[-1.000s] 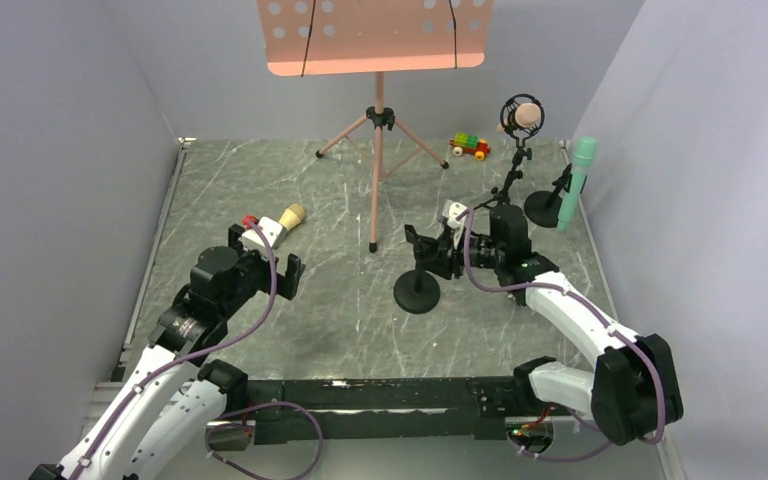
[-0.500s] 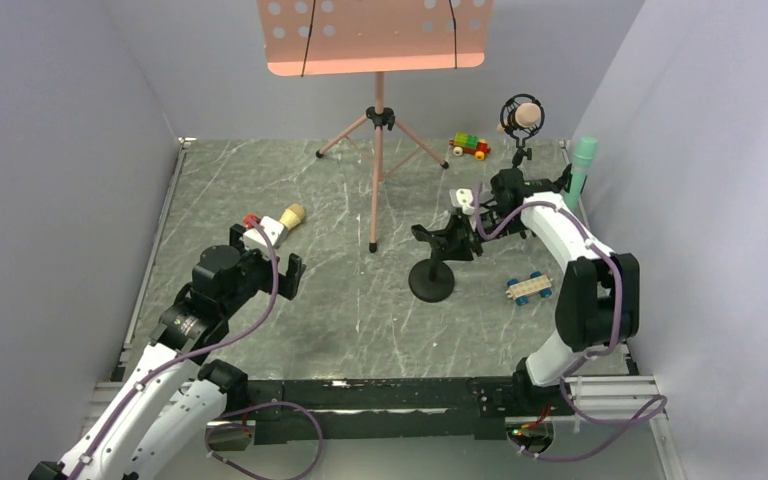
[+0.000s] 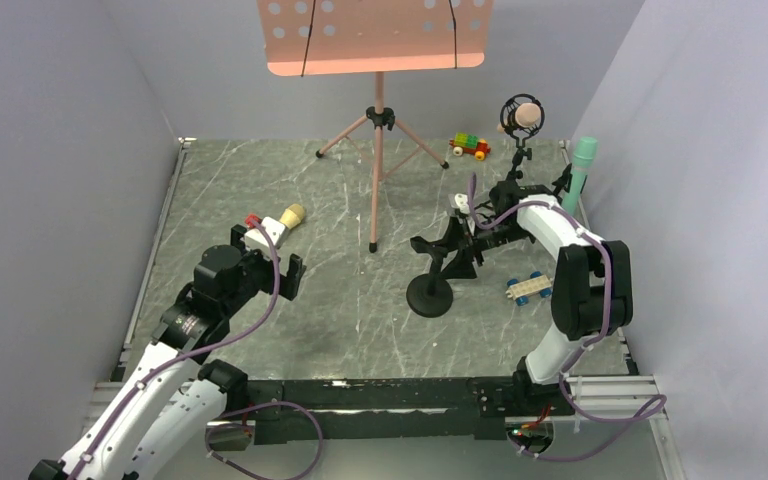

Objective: Attach the microphones to the stand

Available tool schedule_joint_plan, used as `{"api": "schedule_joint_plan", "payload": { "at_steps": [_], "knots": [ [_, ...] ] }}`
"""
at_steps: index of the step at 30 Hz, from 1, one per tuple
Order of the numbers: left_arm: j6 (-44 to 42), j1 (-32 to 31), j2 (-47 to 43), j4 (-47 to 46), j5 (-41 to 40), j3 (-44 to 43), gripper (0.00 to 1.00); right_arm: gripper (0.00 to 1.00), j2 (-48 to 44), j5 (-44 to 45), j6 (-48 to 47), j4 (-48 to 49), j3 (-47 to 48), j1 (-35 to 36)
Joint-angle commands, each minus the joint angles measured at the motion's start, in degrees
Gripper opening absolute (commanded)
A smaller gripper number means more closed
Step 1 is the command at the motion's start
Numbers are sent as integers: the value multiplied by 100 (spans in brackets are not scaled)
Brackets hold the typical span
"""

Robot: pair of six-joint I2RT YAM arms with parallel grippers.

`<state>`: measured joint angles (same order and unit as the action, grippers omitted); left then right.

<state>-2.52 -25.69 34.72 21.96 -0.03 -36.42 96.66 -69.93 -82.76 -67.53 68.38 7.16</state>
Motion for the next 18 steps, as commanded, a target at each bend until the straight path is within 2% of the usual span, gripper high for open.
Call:
{"api": "schedule_joint_plan", "payload": {
  "at_steps": [1,5,7,8,11,12,13,15,16,18],
  "knots": [
    [-37,27,-43,-149,21,4,99,71,-354,275,1286,1130,-72,-37],
    [-38,23,-98,-160,21,12,99,79,-1034,889,2401,2383,-519,-188],
    [-38,21,-130,-177,21,17,99,83,-1553,1259,2675,2786,-785,-217],
    [-38,25,-140,-178,21,13,99,89,-1782,1396,2784,2939,-916,-242],
    [-34,18,-163,-176,21,4,99,92,-2467,1459,3245,3484,-1412,-283],
    [-34,20,-178,-181,21,4,99,92,-2722,1467,3589,3895,-1661,-283],
    [-34,20,-191,-192,21,4,99,98,-2973,1502,4001,4425,-1990,-279],
    [-36,21,-208,-198,25,11,99,100,-3363,1969,5529,5992,-2839,-279],
    [-37,21,-211,-200,35,12,99,100,-3447,1927,6273,6611,-3233,-284],
    [-38,20,-220,-181,36,-4,99,99,-3401,1422,6053,6263,-3339,-253]
  ]
}}
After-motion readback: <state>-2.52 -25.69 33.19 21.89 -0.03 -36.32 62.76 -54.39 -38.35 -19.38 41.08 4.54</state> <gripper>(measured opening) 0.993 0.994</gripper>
